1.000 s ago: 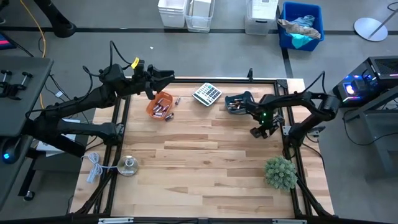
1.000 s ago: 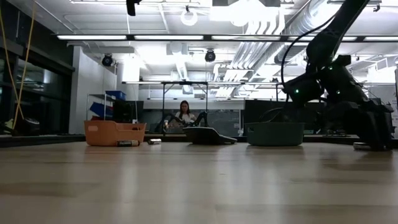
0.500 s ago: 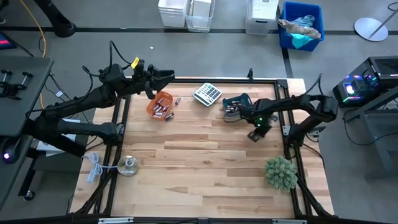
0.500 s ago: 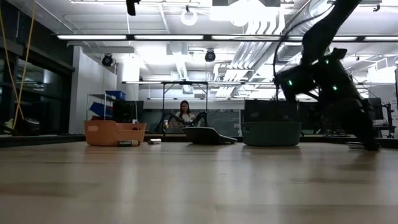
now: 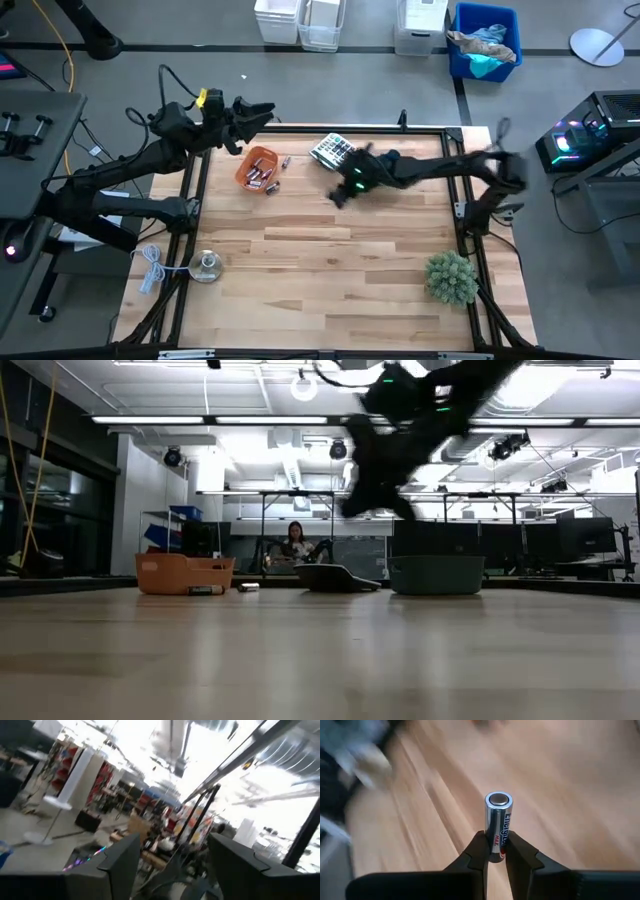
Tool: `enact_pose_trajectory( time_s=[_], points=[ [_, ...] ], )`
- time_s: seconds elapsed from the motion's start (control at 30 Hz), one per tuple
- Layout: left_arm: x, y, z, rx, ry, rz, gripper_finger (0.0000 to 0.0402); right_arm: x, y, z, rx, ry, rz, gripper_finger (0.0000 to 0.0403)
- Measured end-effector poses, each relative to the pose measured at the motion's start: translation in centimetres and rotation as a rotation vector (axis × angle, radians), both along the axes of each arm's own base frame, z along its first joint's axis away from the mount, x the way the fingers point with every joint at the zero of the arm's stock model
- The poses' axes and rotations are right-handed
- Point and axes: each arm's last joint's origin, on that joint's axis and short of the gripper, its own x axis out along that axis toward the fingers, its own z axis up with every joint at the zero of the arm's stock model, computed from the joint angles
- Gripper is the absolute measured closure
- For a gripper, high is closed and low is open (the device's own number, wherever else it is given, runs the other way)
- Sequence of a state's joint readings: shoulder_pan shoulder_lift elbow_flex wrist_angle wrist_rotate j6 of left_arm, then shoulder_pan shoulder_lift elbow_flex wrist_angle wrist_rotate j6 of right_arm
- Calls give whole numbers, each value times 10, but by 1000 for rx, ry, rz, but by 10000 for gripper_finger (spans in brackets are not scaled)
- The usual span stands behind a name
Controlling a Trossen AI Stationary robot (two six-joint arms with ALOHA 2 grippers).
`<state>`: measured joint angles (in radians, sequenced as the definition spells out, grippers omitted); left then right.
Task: Sort batteries
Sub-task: Put the right silver battery into the orange bin, then put the top silver battery into the orange bin
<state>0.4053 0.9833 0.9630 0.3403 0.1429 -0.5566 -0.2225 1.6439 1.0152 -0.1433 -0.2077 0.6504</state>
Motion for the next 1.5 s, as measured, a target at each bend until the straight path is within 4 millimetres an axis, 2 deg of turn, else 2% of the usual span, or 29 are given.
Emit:
enact_pose_trajectory(
  time_s=[0.2,0.37,0.47,0.57,0.73,0.8,0.87,0.97,1.07,1.17,1.3,1.4,1.5],
  points=[
    [-4,-2,12,12,-132,-18,182,93,-30,-7,-4,-93,32,369],
    [-7,-3,17,3,-196,-36,182,163,-52,2,-13,-224,42,369],
    [-7,-3,17,-2,-194,-39,182,190,-69,-7,7,-231,20,369],
    [-7,-3,17,-3,-192,-39,182,209,-83,-13,3,-225,-2,369],
    [-7,-3,16,-4,-190,-39,182,229,-89,-35,69,-232,-71,367],
    [-6,-3,16,-4,-189,-39,182,231,-90,-45,86,-254,-102,342],
    [-6,-3,16,-6,-185,-39,182,230,-92,-48,94,-244,-113,296],
    [-6,-3,16,-5,-185,-39,182,225,-103,-46,79,-242,-87,222],
    [-6,-3,16,3,-183,-35,182,218,-125,-35,121,-269,-35,171],
    [-6,-3,16,11,-180,-33,182,202,-140,-4,74,-264,-38,156],
    [-6,-3,16,18,-176,-48,182,175,-150,38,-68,-188,6,155],
    [-5,-4,14,46,-150,-59,182,148,-155,64,-257,-33,9,156],
    [-2,-2,6,70,-53,-42,182,110,-163,104,-447,117,-25,156]
  ],
)
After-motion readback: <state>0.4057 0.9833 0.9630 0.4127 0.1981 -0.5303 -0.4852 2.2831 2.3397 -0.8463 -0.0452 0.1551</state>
